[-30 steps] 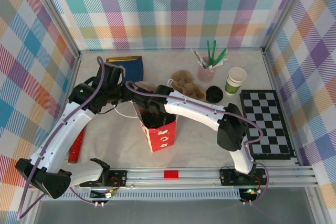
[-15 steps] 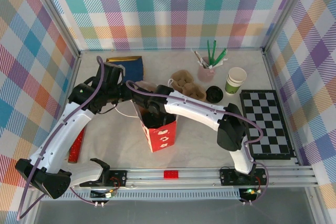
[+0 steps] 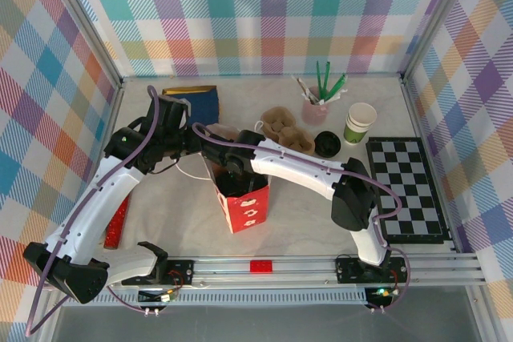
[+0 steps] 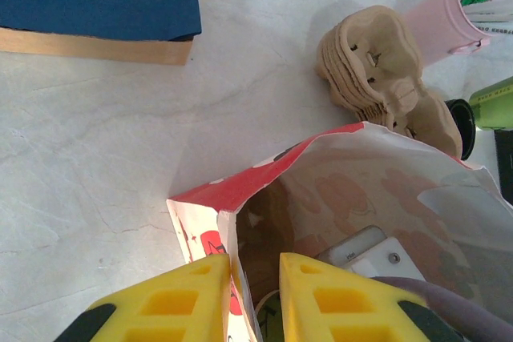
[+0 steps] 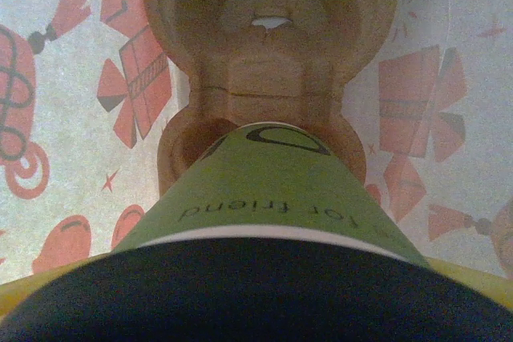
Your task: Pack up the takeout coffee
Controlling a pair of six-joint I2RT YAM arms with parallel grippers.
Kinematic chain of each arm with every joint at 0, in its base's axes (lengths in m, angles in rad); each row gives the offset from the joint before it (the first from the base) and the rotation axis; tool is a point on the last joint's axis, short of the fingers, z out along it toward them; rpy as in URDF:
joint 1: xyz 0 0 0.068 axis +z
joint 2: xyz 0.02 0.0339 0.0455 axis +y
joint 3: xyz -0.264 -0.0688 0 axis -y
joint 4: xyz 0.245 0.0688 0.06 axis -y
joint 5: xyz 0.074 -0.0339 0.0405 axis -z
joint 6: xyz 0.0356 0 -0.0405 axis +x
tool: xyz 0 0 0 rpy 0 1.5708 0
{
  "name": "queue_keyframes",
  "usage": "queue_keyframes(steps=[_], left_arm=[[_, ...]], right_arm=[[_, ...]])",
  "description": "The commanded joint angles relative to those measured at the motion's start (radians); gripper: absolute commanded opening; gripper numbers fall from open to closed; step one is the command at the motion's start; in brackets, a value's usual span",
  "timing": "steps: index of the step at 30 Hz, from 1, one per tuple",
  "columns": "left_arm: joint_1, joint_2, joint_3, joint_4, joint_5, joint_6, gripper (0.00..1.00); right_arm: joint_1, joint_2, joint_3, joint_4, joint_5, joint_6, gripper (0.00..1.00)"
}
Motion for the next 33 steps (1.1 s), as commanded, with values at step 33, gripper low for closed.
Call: queue_keyframes(steps=[33], left_arm=[[-0.004,-0.021,-0.01,0.04,-0.026,-0.014,0.23]], right_arm=[[0.037,0.037,-0.005,-0.015,-0.079,-0.009,0.35]])
